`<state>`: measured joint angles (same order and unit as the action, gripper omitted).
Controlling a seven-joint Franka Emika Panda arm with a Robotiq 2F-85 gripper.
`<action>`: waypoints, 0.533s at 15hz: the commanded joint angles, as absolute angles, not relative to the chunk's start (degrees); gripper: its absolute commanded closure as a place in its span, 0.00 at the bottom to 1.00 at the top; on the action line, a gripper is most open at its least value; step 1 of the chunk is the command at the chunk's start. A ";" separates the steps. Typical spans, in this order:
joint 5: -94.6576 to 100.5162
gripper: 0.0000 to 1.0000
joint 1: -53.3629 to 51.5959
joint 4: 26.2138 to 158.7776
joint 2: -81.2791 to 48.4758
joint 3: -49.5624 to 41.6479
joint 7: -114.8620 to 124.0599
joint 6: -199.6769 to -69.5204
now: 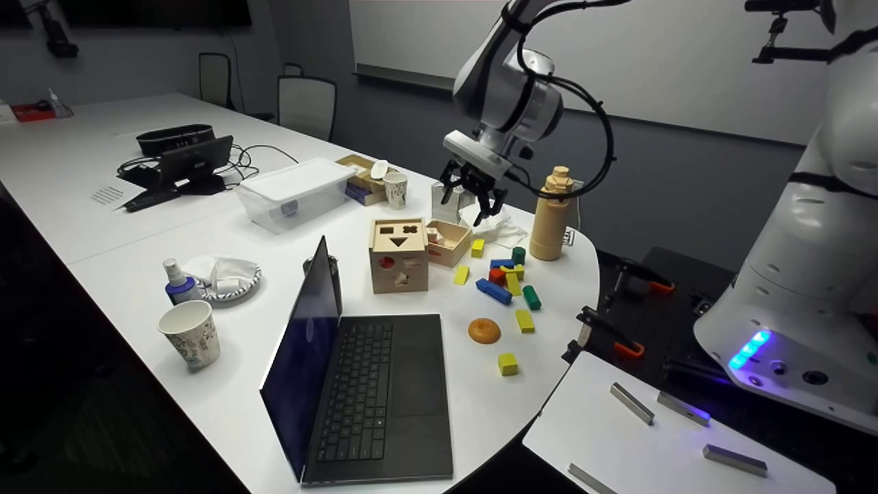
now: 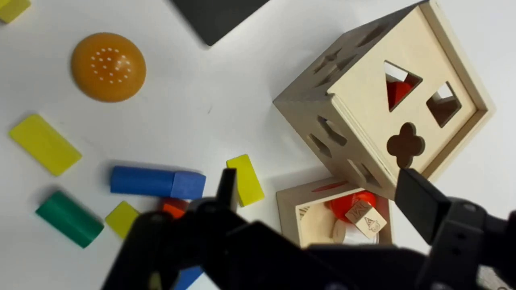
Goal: Pick up the orange block an put it in the small wooden box
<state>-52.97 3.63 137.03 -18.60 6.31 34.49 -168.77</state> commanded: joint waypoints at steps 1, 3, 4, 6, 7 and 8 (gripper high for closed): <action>-62.64 0.00 7.31 131.02 -26.31 10.50 29.75 -172.51; -64.97 0.00 8.70 128.83 -29.72 11.26 28.06 -173.59; -65.32 0.00 9.43 128.02 -31.15 11.22 27.50 -173.58; -64.69 0.00 10.47 127.07 -33.56 10.62 27.45 -172.56; -63.82 0.00 10.80 126.97 -34.61 10.14 28.12 -171.68; -63.17 0.00 11.23 126.78 -35.79 9.75 28.58 -170.87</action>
